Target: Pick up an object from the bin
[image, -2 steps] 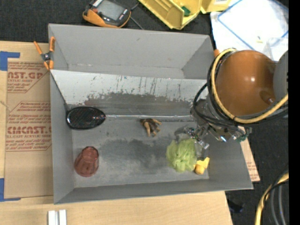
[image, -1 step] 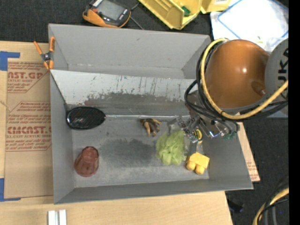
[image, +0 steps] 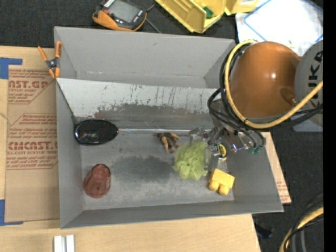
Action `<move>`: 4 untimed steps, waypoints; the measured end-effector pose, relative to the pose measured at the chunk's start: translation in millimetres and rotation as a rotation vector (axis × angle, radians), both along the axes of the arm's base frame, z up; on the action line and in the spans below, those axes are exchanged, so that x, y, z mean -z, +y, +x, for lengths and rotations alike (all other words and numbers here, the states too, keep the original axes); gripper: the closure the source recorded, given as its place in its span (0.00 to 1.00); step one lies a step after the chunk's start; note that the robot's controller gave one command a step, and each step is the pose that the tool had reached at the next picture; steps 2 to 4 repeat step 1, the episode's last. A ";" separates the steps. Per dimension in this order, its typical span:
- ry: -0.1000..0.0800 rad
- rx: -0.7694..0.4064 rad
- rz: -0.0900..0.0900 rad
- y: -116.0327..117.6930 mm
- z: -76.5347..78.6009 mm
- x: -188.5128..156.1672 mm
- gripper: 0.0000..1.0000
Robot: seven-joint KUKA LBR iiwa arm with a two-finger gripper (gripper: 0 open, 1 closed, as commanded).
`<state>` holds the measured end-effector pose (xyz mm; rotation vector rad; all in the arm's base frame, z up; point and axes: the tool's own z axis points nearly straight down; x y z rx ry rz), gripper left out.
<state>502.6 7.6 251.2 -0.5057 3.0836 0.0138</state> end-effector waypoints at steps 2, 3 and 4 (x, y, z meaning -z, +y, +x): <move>0.022 -0.032 -0.003 4.9 -8.9 -5.0 1.00; 0.022 -0.032 -0.003 4.9 -8.9 -5.0 1.00; 0.022 -0.032 -0.003 4.9 -8.9 -5.0 1.00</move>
Offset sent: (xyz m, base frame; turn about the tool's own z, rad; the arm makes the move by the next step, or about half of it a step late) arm -0.0196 0.0333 0.1560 0.0813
